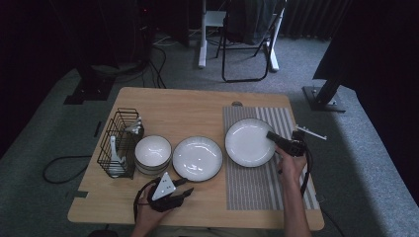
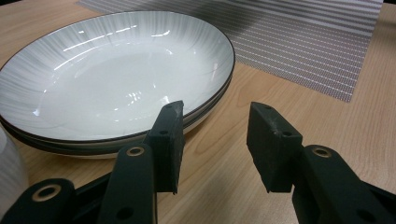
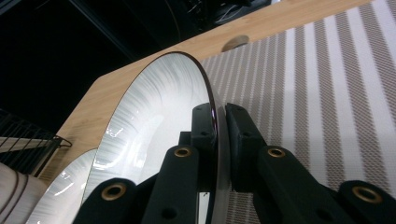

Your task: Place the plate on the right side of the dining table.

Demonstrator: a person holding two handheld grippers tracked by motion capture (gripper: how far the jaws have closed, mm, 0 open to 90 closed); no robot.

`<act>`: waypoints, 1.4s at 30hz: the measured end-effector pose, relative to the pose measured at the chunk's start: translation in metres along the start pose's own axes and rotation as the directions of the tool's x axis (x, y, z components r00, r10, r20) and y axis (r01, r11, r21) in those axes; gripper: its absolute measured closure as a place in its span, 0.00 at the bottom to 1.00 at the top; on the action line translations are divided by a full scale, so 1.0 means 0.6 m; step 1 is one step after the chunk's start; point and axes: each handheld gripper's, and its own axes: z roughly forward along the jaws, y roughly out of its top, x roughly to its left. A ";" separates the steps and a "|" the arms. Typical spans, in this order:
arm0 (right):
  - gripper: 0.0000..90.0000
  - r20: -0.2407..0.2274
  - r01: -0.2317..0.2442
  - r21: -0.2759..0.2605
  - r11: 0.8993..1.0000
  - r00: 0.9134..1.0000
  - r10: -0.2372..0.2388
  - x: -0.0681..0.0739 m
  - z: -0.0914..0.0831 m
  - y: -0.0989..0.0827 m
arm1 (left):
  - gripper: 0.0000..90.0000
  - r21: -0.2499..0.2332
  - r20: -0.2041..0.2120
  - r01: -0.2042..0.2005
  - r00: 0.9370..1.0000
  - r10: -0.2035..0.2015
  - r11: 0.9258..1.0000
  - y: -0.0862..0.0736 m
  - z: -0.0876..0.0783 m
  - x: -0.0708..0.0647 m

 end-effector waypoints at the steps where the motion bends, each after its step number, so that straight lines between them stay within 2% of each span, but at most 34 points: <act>1: 0.93 0.004 -0.005 -0.001 1.000 1.000 0.005 -0.004 -0.002 -0.001 | 0.63 0.000 -0.001 -0.001 1.000 0.001 1.000 0.000 0.001 0.000; 9: 0.92 0.049 -0.027 -0.004 1.000 0.998 0.027 -0.034 -0.018 -0.011 | 0.63 0.007 -0.001 -0.004 1.000 0.004 1.000 -0.001 0.003 -0.002; 16: 0.92 0.080 -0.044 0.004 0.999 0.996 0.044 -0.056 -0.018 -0.018 | 0.63 0.012 -0.004 -0.008 1.000 0.008 1.000 -0.001 0.005 -0.003; 27: 0.92 0.111 -0.048 0.020 0.999 0.993 0.046 -0.066 -0.009 -0.030 | 0.63 0.013 -0.004 -0.009 1.000 0.009 1.000 -0.001 0.006 -0.004; 33: 0.92 0.106 -0.081 0.016 0.997 0.991 0.078 -0.077 -0.007 -0.035 | 0.63 0.013 -0.005 -0.007 1.000 0.008 1.000 -0.001 0.006 -0.004; 42: 0.93 0.117 -0.071 0.026 0.997 0.991 0.068 -0.082 -0.005 -0.036 | 0.63 0.015 -0.004 -0.009 1.000 0.009 1.000 -0.001 0.007 -0.004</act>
